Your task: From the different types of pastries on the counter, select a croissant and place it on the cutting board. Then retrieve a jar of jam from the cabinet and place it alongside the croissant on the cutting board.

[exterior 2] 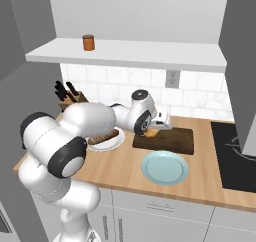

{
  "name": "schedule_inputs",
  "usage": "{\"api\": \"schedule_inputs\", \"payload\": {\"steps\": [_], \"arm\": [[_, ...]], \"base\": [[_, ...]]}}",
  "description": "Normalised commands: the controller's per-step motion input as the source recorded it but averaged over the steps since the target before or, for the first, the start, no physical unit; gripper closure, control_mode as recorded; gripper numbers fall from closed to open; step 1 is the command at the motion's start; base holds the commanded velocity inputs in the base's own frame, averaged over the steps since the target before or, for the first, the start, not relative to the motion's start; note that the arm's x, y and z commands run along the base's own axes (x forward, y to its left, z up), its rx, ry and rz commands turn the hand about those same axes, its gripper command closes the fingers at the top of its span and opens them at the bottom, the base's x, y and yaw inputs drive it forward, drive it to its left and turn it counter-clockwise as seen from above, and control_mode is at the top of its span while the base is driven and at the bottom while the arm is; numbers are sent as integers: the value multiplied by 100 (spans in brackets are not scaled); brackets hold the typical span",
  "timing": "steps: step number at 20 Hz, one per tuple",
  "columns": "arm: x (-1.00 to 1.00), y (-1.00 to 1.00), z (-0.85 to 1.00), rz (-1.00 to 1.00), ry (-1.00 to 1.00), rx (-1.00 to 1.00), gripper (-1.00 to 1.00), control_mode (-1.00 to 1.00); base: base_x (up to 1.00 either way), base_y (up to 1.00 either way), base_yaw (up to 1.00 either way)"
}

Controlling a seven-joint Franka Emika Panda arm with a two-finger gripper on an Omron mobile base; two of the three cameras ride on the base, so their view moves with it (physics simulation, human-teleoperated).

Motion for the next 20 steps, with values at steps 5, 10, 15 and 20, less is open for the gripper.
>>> {"api": "schedule_inputs", "payload": {"steps": [5, 10, 15, 20], "arm": [[42, 10, -1, 7, -3, 0, 100, -100], [18, 29, -38, 9, 0, 0, 100, -100], [10, 7, -40, 9, 0, 0, 100, -100], [17, 0, -5, 5, -1, 0, 100, -100]], "base": [[0, 0, 0], [0, 0, 0], [0, 0, 0], [0, 0, 0]]}}
